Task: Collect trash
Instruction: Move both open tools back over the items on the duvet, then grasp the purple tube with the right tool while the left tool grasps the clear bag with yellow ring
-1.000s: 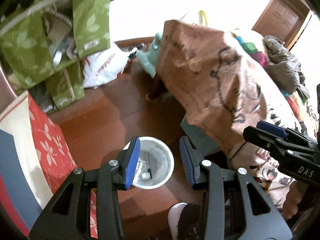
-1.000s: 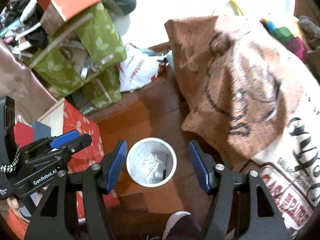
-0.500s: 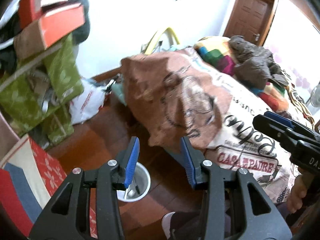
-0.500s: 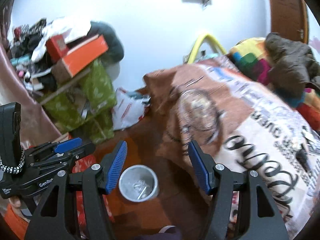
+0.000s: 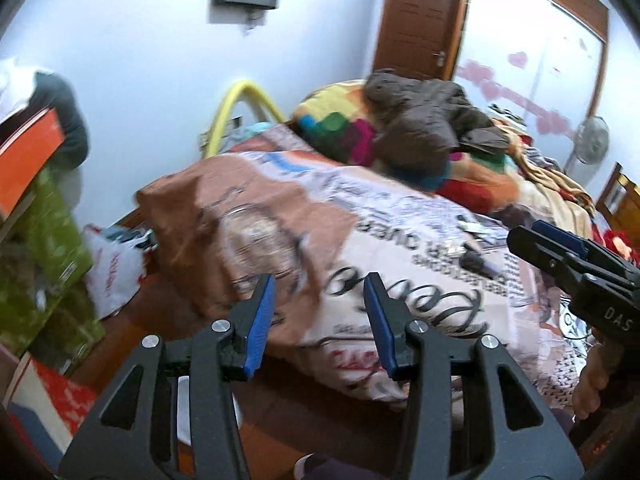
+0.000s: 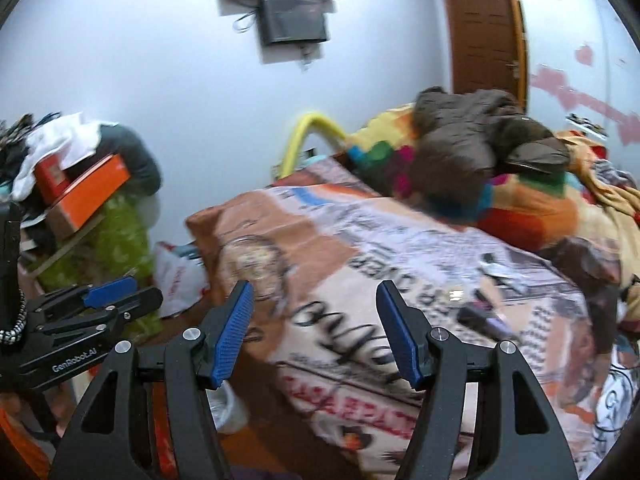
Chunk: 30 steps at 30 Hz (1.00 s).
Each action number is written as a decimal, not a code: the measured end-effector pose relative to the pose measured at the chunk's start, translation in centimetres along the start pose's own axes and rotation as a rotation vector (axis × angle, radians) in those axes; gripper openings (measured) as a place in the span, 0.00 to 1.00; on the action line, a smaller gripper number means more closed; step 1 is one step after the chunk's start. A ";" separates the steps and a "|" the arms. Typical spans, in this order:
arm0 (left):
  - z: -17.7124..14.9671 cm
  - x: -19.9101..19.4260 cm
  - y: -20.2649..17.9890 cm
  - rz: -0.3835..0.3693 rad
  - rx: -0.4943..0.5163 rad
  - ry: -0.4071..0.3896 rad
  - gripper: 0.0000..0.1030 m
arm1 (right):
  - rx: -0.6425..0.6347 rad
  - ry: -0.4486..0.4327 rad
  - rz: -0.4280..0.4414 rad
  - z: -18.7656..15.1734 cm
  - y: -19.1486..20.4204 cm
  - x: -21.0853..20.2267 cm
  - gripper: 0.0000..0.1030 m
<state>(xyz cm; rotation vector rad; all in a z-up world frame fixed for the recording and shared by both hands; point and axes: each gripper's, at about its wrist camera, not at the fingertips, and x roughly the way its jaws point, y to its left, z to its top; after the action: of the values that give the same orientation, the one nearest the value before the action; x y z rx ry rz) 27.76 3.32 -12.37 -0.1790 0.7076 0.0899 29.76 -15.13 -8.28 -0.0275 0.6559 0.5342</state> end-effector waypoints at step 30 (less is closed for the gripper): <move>-2.0 19.7 -15.3 -0.195 0.212 0.295 0.45 | 0.082 0.269 -0.076 -4.7 -18.0 10.2 0.58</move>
<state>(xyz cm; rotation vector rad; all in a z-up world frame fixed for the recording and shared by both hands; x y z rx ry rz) 43.58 -11.71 -24.73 -0.0571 0.9835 -0.2011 42.49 -26.88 -20.55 -0.0477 0.9354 0.4330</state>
